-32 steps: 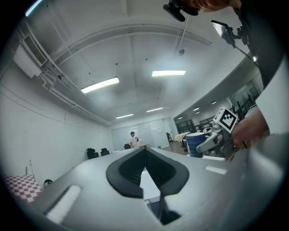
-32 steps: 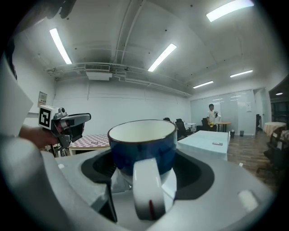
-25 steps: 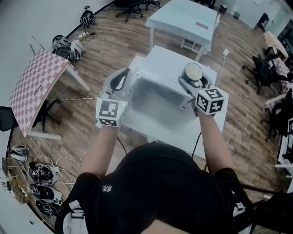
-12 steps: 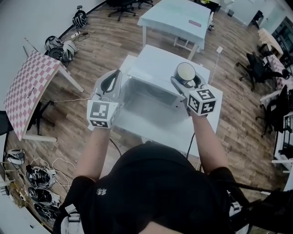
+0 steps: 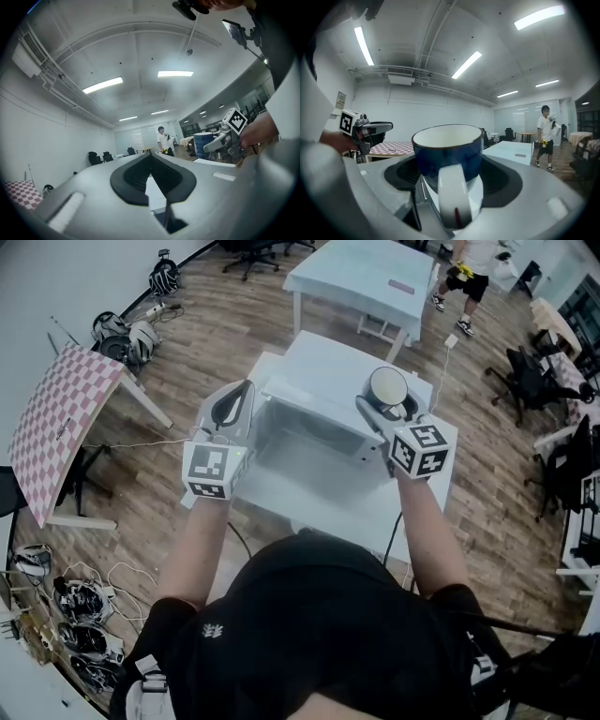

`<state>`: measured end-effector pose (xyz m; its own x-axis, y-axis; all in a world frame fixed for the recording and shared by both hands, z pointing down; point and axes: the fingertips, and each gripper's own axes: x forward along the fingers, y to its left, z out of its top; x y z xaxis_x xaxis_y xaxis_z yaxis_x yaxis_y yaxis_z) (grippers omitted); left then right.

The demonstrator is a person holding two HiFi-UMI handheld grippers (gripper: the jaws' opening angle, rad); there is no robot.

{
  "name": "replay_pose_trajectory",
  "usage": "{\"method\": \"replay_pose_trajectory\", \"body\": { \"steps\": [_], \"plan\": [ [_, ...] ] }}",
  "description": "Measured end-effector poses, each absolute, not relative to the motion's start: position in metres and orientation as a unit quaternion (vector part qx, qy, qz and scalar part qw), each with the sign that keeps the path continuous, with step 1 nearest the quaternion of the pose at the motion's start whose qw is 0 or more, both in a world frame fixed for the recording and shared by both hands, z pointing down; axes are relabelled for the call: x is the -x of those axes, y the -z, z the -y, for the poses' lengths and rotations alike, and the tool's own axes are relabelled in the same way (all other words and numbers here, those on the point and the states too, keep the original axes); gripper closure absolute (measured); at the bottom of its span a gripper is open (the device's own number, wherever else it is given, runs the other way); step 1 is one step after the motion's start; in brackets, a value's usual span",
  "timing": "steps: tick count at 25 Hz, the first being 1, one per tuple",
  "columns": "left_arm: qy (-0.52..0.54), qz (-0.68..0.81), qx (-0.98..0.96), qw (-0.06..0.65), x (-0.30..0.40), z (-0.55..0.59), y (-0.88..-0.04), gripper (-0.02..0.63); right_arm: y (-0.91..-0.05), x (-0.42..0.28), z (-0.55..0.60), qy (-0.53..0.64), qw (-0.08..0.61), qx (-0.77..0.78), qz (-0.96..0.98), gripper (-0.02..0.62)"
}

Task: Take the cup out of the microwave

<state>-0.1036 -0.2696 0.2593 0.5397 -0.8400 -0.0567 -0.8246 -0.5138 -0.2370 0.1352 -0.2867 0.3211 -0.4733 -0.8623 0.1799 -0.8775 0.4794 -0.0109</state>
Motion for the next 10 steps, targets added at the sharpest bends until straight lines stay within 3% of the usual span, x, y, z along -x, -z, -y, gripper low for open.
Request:
{"method": "replay_pose_trajectory", "body": {
  "steps": [10],
  "plan": [
    [0.028,-0.478,0.870,0.119,0.1028,0.2770,-0.2552,0.598,-0.3156,-0.1370,0.2928,-0.052,0.064,-0.509,0.857,0.210]
  ]
}}
